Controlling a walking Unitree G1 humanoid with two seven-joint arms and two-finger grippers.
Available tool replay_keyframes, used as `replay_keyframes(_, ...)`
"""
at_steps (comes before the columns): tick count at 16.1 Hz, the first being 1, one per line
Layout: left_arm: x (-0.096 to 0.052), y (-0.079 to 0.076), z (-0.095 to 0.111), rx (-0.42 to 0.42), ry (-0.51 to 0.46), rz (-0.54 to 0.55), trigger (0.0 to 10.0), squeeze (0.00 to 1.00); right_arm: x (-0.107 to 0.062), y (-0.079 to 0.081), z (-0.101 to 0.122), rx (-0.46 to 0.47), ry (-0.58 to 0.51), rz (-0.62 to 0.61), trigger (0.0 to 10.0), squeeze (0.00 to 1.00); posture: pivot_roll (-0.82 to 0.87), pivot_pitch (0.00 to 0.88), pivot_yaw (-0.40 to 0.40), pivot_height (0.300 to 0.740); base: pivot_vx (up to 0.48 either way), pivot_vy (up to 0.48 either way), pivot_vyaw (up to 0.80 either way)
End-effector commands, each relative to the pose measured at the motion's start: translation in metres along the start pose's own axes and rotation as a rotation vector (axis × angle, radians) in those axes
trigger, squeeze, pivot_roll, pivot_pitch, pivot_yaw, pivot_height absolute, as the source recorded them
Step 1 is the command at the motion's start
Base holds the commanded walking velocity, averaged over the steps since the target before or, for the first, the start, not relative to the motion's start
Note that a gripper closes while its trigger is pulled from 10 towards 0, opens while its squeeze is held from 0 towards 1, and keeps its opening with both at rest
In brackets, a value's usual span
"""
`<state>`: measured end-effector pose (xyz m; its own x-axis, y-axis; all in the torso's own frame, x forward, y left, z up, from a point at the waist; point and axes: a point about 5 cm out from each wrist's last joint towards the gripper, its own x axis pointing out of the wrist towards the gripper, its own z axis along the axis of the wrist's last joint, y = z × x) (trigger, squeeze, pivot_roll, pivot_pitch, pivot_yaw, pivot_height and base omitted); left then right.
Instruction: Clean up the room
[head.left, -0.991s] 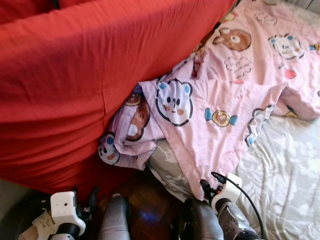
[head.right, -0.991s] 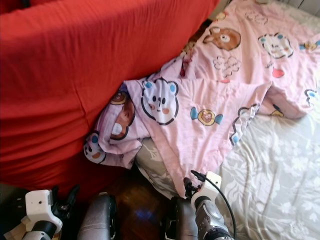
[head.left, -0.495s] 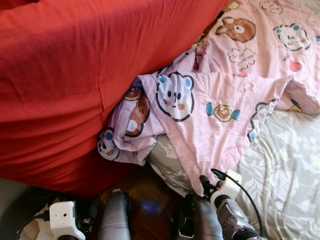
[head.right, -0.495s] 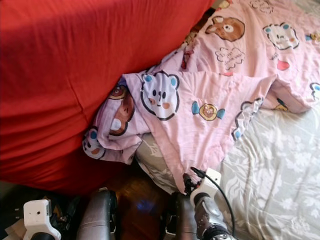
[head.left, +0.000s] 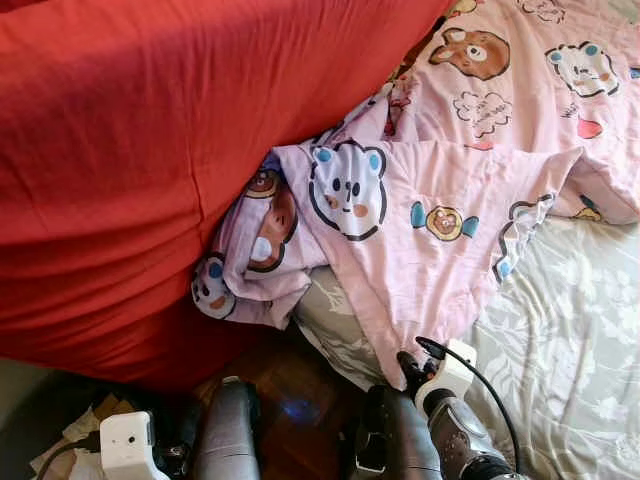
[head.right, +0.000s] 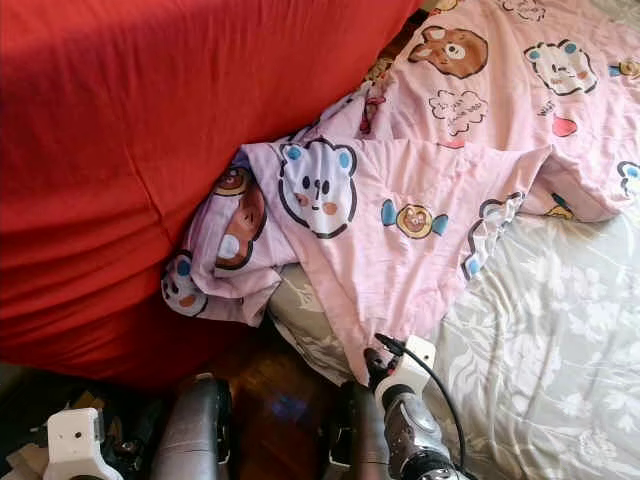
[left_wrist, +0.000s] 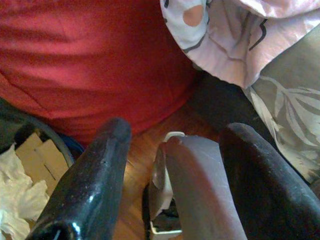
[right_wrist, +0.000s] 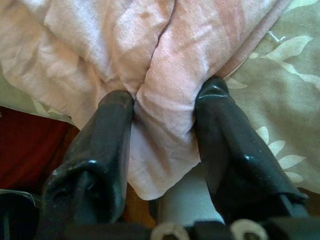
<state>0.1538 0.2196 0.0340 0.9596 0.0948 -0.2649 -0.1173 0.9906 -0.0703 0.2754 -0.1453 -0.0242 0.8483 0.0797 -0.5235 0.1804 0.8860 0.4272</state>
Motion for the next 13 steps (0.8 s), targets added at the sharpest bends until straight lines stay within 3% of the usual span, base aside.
replay_keyframes(1,-0.008,-0.001,-0.008,-0.006,0.042,0.004,10.0,0.0,-0.006,-0.008,-0.016,-0.004,0.059,-0.02,0.0,0.0,0.24,0.39,-0.09,0.635,0.0,0.0,0.0)
replay_keyframes(13,0.011,-0.004,0.001,-0.005,-0.008,-0.002,10.0,0.0,-0.006,-0.016,-0.009,0.054,0.017,-0.056,0.0,0.0,0.24,0.335,-0.086,0.635,0.0,0.0,0.0)
